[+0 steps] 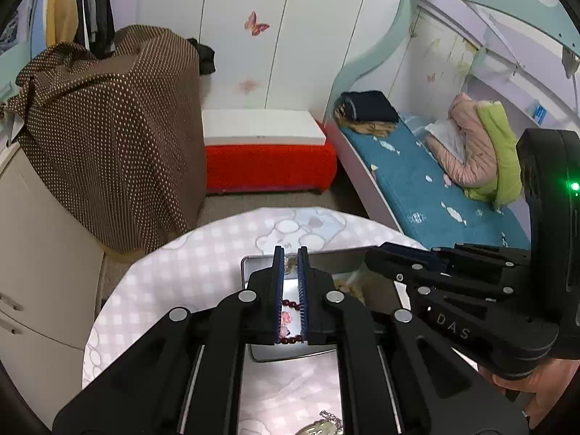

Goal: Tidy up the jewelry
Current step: 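Carry both pearl earrings into the grey box and open both tools, then move both tools back from the box toward the jade pendant and chain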

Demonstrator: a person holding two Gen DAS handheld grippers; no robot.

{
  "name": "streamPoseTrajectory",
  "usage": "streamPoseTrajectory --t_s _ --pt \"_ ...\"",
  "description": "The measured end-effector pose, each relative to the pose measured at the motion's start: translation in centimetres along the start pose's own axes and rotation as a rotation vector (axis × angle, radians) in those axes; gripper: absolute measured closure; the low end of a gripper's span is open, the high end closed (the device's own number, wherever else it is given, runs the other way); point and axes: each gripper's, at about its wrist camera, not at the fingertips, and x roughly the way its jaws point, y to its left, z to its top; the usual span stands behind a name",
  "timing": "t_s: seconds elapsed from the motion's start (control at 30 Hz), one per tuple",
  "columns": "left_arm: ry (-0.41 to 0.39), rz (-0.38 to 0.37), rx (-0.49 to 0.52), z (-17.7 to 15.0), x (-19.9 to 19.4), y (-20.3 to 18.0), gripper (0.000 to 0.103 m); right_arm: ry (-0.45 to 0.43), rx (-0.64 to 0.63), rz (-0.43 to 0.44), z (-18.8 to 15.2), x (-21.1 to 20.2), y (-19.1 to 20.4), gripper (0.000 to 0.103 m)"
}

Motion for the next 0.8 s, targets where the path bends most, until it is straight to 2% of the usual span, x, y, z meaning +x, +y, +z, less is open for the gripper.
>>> streamPoseTrajectory --t_s 0.03,0.07,0.1,0.13,0.17,0.23,0.27,0.3,0.33,0.5,0.8 --pt "0.000 0.006 -0.001 -0.1 0.0 0.1 0.081 0.002 0.008 0.005 0.0 0.1 -0.1 0.084" --pt "-0.005 0.015 -0.003 -0.1 0.0 0.1 0.066 0.004 0.014 0.007 0.0 0.2 -0.2 0.078" --pt "-0.011 0.017 -0.009 -0.2 -0.2 0.3 0.059 0.005 0.021 0.005 0.0 0.2 -0.3 0.067" --pt "-0.018 0.019 -0.016 -0.3 -0.4 0.4 0.045 0.003 0.025 0.005 0.1 0.2 -0.5 0.057" --pt "-0.029 0.030 -0.026 -0.3 -0.7 0.6 0.039 -0.005 0.034 -0.002 0.0 0.1 -0.6 0.052" --pt "-0.046 0.033 -0.044 -0.2 -1.4 1.0 0.026 -0.021 0.056 -0.014 0.0 -0.2 -1.2 0.027" --pt "-0.059 0.032 -0.053 -0.3 -1.8 1.2 0.016 -0.032 0.068 -0.019 0.0 -0.5 -1.4 0.021" --pt "-0.072 0.039 -0.056 -0.1 -2.3 1.4 0.012 -0.052 0.077 -0.023 -0.1 -0.9 -1.7 0.011" --pt "-0.089 0.051 -0.053 -0.2 -2.9 1.4 0.012 -0.071 0.081 -0.026 -0.2 -1.4 -1.8 0.008" --pt "-0.152 0.092 -0.036 -0.8 -5.8 1.2 0.007 -0.126 0.093 -0.076 -0.7 -3.4 -1.8 0.008" --pt "-0.253 0.140 -0.012 -3.1 -11.8 0.1 0.007 -0.272 0.109 -0.118 -3.1 -9.0 -0.5 0.008"
